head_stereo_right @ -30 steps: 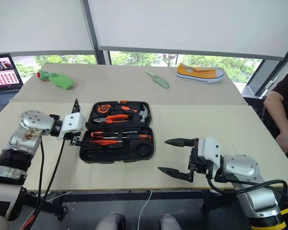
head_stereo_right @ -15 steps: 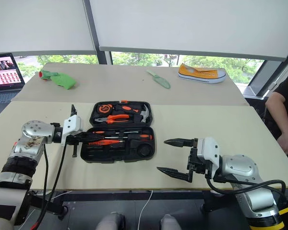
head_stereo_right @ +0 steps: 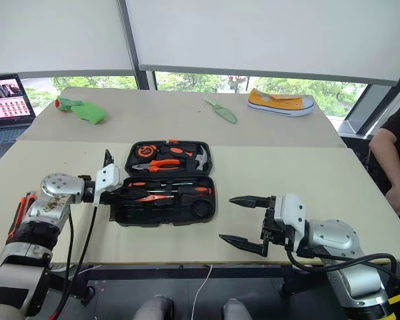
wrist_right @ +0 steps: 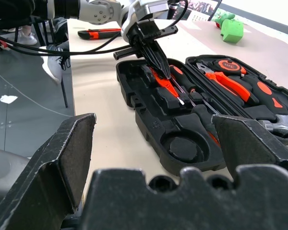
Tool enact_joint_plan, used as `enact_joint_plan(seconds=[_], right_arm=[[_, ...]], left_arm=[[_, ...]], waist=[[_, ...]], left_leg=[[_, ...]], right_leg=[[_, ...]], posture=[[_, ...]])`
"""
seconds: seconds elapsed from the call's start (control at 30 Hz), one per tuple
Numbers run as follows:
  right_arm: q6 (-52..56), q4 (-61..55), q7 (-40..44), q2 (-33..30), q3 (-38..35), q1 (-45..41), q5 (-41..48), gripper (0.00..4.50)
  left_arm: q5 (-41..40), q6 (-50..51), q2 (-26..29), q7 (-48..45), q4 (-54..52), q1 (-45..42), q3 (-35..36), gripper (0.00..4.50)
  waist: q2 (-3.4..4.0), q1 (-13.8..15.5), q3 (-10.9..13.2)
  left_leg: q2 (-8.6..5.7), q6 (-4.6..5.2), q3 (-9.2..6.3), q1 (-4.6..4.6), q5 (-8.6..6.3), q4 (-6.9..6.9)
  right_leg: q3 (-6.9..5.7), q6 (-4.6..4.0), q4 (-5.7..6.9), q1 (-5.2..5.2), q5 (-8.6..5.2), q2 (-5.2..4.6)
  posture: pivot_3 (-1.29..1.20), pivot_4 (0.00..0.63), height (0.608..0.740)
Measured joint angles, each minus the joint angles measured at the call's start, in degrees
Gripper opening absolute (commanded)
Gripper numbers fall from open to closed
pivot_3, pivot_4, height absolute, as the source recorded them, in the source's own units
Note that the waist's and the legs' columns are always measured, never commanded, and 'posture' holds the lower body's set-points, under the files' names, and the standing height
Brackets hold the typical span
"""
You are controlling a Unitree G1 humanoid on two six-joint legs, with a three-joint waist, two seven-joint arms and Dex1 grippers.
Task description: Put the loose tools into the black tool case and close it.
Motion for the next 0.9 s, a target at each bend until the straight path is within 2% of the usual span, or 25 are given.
enact_joint_plan(seconds=[0.23, 0.33, 0.4, 0.43, 0.57, 0.63, 0.7, 0.77, 0.9], right_arm=[[0.0, 0.0, -0.2, 0.3, 0.0, 0.0, 0.0, 4.50], [-0.8, 0.2, -0.3, 0.8, -0.4, 0.0, 0.0, 4.50], [-2.4, 0.9, -0.5, 1.7, -1.1, 0.2, -0.1, 4.50], [-3.3, 1.4, -0.8, 2.3, -1.4, -0.1, -0.4, 4.50], [-9.0, 4.1, -0.1, 4.8, -3.5, 0.1, -0.6, 4.50], [-11.1, 4.4, 1.9, 5.4, -3.9, 1.4, 0.2, 4.50], [-12.9, 5.4, 3.2, 5.8, -3.4, 1.7, -0.1, 4.50], [-13.9, 6.1, 4.9, 6.2, -2.9, 1.6, 0.2, 4.50], [-13.8, 6.3, 5.3, 7.1, -2.8, 1.6, 2.3, 4.50]], left_arm=[[-0.9, -0.1, -0.2, 0.9, -0.7, 1.5, 0.7, 0.06], [-4.8, 2.9, -0.3, 2.0, -3.4, 4.6, 4.4, 0.77], [-9.1, 5.0, -0.1, 1.6, -6.4, 7.8, 7.8, 1.37], [-10.8, 5.7, 0.2, 1.6, -8.6, 9.7, 9.5, 1.82], [-19.0, 9.5, 2.7, 5.5, -21.7, 23.8, 22.0, 3.09], [-21.9, 11.9, 1.7, 11.7, -29.3, 33.4, 30.3, 3.79], [-24.0, 13.9, -0.7, 16.4, -35.5, 40.6, 35.6, 4.40], [-25.8, 15.0, -5.2, 21.1, -42.0, 49.5, 40.2, 4.40], [-26.3, 15.8, -10.6, 27.5, -46.6, 59.2, 46.2, 4.40]], waist=[[0.02, 0.0, 0.0], [0.02, -0.3, 0.0], [0.01, -0.7, 0.0], [0.01, -0.8, 0.0], [0.02, -1.6, 0.0], [0.03, -1.7, 0.0], [0.03, -1.5, 0.0], [0.02, -1.4, 0.0], [-0.05, -0.7, 0.0]], left_leg=[[0.00, 0.00, 0.00, 0.03, 0.00, 0.00], [0.03, 0.00, 0.00, 0.02, 0.00, -0.01], [0.06, 0.00, -0.02, 0.01, 0.00, -0.03], [0.06, 0.00, -0.02, 0.01, 0.00, -0.04], [0.11, -0.02, -0.03, 0.02, -0.02, -0.10], [0.15, -0.03, 0.00, 0.09, -0.03, -0.13], [0.13, -0.04, 0.04, 0.12, -0.03, -0.13], [0.05, -0.05, 0.13, 0.22, -0.03, -0.12], [0.01, -0.50, 0.14, 0.36, -0.31, -0.12]], right_leg=[[0.00, 0.00, 0.01, 0.02, 0.00, 0.00], [0.01, -0.01, 0.02, -0.03, 0.00, 0.01], [0.00, -0.02, 0.02, -0.03, 0.00, 0.03], [0.00, -0.02, 0.00, -0.04, 0.00, 0.04], [0.00, -0.03, 0.00, -0.04, -0.01, 0.05], [0.01, -0.06, -0.02, 0.02, -0.03, 0.02], [-0.01, -0.07, -0.04, 0.03, -0.03, -0.01], [-0.02, -0.06, -0.06, 0.09, -0.03, -0.22], [-0.14, -0.33, -0.11, -0.01, -0.28, -0.35]], posture=[[0.00, 0.150, 0.740], [0.00, 0.150, 0.740], [0.00, 0.150, 0.740], [0.00, 0.150, 0.740], [0.00, 0.150, 0.740], [0.00, 0.150, 0.740], [0.00, 0.150, 0.740], [0.00, 0.150, 0.740], [0.00, 0.150, 0.740]])
